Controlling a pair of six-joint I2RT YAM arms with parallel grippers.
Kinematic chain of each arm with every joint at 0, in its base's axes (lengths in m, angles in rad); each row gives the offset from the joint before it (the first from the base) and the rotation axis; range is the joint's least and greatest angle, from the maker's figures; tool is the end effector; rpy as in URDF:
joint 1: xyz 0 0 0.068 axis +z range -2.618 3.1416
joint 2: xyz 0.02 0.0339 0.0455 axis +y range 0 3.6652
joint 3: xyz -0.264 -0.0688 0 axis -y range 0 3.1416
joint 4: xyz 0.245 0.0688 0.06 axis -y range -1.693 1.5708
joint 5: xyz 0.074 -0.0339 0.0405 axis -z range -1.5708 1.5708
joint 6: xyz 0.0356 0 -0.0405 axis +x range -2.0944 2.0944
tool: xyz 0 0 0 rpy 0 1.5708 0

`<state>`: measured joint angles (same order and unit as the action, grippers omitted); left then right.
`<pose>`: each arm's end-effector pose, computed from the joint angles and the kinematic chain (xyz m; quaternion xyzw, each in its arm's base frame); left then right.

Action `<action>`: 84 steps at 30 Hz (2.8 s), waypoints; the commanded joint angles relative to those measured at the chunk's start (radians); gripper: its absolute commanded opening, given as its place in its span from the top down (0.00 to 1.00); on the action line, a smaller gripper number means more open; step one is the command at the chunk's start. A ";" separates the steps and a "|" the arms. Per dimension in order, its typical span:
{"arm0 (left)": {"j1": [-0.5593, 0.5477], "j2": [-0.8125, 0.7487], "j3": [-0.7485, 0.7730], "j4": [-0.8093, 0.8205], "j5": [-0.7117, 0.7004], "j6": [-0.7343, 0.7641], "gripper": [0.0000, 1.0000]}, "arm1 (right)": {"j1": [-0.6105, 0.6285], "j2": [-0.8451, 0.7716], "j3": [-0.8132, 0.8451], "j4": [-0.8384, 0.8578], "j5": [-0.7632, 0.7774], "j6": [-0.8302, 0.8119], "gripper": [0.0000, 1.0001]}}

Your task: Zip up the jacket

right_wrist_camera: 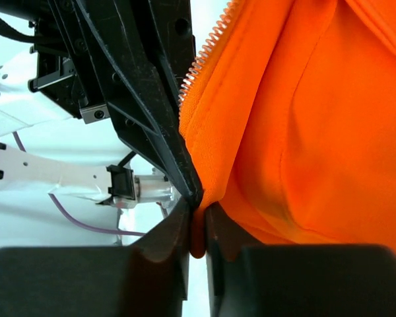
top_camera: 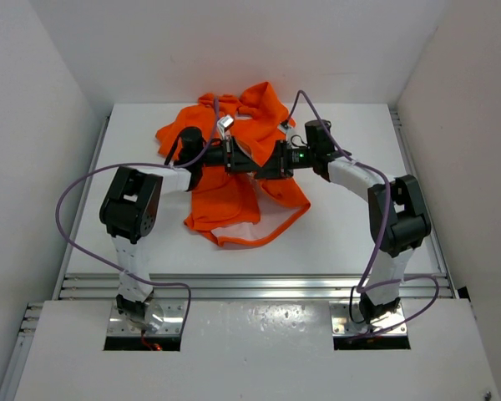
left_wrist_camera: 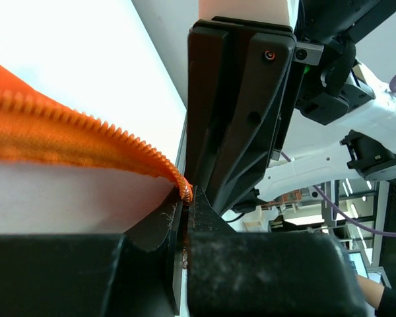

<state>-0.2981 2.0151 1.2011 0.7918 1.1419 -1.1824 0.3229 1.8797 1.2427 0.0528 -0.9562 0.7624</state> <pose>0.4054 -0.1584 0.2130 0.0842 0.7054 -0.6820 0.1738 0.3812 0.1582 0.2154 -0.0422 0.8107 0.5641 0.1508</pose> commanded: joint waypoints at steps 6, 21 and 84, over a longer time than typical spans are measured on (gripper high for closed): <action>-0.016 -0.004 0.041 -0.089 -0.027 0.104 0.84 | 0.004 -0.024 0.029 0.074 -0.032 0.008 1.00; 0.011 -0.041 0.041 -0.192 -0.077 0.162 0.76 | 0.010 -0.099 -0.043 0.035 -0.088 -0.119 1.00; 0.002 -0.041 0.038 -0.068 0.004 0.063 1.00 | -0.008 -0.105 -0.123 0.053 0.050 0.038 0.40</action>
<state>-0.2932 2.0209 1.2385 0.6472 1.1515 -1.0904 0.3157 1.7954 1.1370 0.0475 -0.9230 0.7895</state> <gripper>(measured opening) 0.011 0.602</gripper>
